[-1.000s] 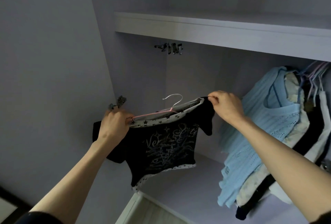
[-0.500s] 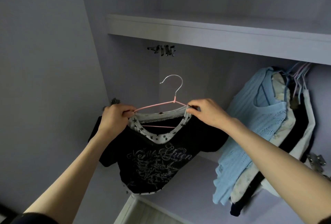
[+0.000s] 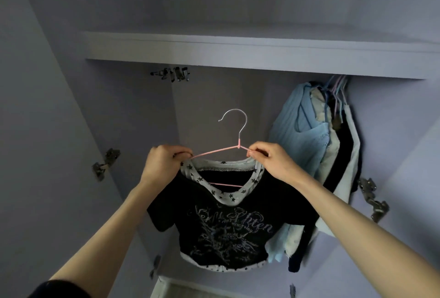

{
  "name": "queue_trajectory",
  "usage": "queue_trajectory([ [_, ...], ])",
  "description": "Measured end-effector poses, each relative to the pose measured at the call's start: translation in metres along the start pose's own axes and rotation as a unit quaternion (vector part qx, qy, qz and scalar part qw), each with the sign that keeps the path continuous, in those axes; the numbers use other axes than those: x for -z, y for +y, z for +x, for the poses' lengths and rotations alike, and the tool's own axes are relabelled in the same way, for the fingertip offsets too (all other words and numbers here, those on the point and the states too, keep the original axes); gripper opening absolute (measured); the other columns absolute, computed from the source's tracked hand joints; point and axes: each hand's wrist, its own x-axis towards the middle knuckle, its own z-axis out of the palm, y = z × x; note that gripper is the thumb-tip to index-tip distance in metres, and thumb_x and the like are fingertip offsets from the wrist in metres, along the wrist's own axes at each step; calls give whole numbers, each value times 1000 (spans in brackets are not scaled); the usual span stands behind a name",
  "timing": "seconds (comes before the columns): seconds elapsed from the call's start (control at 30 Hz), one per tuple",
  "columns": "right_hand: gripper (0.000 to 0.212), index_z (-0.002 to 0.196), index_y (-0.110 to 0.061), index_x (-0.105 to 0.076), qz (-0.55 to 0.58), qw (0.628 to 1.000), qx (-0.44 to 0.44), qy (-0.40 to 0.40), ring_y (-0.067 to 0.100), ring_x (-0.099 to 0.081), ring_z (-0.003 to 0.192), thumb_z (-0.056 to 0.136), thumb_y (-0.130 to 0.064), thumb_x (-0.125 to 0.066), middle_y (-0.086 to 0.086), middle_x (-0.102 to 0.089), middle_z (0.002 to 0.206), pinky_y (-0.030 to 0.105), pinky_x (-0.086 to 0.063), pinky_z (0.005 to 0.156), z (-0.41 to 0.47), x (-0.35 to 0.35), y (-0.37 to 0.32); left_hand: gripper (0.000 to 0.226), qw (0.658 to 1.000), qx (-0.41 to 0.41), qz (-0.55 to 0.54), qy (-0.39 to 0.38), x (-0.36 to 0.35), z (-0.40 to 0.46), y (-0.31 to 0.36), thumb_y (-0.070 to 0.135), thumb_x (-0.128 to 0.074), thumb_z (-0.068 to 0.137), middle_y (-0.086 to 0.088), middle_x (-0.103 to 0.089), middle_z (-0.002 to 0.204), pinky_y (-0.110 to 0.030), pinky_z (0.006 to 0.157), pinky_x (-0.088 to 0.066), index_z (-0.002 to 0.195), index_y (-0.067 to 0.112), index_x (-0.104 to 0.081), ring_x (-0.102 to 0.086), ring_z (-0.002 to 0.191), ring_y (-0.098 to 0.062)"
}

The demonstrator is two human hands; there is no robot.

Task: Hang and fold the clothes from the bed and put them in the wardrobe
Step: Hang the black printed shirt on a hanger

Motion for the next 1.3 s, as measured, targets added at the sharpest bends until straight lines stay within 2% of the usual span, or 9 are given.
queue_trajectory([
  [0.13, 25, 75, -36, -62, 2, 999, -1, 39, 7, -39, 57, 92, -19, -57, -1, -56, 67, 24, -30, 56, -13, 22, 8, 11, 998, -54, -18, -11, -16, 14, 24, 10, -67, 85, -3, -74, 80, -20, 61, -43, 88, 11, -77, -64, 67, -23],
  [0.3, 21, 77, -35, -64, 18, 998, -7, 57, 16, -50, 65, 91, -19, -61, 9, -66, 78, 26, -36, 67, -25, 35, 14, 12, 995, -86, 7, -45, -39, 20, 36, 13, -65, 87, -5, -73, 74, -28, 58, -46, 89, 12, -77, -61, 58, -24],
  [0.5, 23, 93, -7, -67, -48, 995, -81, 19, 23, -63, 85, 90, -29, -62, 13, -67, 89, 34, -44, 78, -46, 53, 57, 11, 1000, -17, -3, 11, -37, 30, 23, 15, -67, 86, -2, -74, 81, -24, 60, -38, 91, 17, -77, -63, 71, -17],
  [0.67, 29, 117, -10, -64, -28, 993, -113, 14, 6, -55, 106, 89, -19, -64, -8, -61, 106, 19, -38, 94, -44, 51, 71, 12, 1000, 30, 1, 9, -35, 28, 3, 13, -66, 86, -4, -74, 85, -24, 64, -38, 92, 15, -77, -61, 73, -13],
  [0.8, 21, 108, -12, -70, -59, 991, -119, 29, 5, -61, 95, 88, -13, -64, -10, -66, 94, 7, -40, 80, -34, 56, 79, 13, 998, 66, -9, 17, -27, 27, -15, 11, -65, 86, -7, -74, 86, -26, 69, -41, 92, 14, -77, -65, 83, -23],
  [0.97, 17, 103, -11, -72, -159, 977, -91, 107, 15, -64, 96, 90, -17, -62, 1, -72, 99, 31, -48, 89, -24, 58, 80, 15, 997, 73, -11, 27, -20, 27, -18, 8, -64, 86, -8, -74, 87, -26, 70, -43, 94, 13, -76, -66, 80, -25],
  [1.07, 16, 100, -15, -72, -215, 950, -135, 183, 24, -65, 94, 93, -18, -57, 4, -72, 97, 34, -48, 77, -27, 68, 88, 15, 994, 93, -26, 56, -6, 28, -26, 8, -64, 87, -8, -73, 91, -15, 69, -38, 96, 10, -75, -60, 79, -14],
  [1.13, 19, 100, -20, -70, -252, 940, -178, 147, 25, -63, 98, 94, -15, -53, 3, -71, 104, 34, -49, 78, -27, 70, 89, 15, 992, 96, -32, 71, 1, 28, -29, 6, -64, 86, -8, -73, 93, -8, 68, -34, 96, 7, -75, -59, 83, -11],
  [1.3, 36, 131, -21, -54, -129, 985, -17, 114, 15, -50, 121, 95, -26, -52, -1, -56, 131, 29, -37, 103, -2, 44, 34, 14, 997, 59, -28, 48, -12, 27, -13, 7, -64, 87, -6, -74, 91, -19, 68, -40, 94, 9, -76, -63, 79, -16],
])
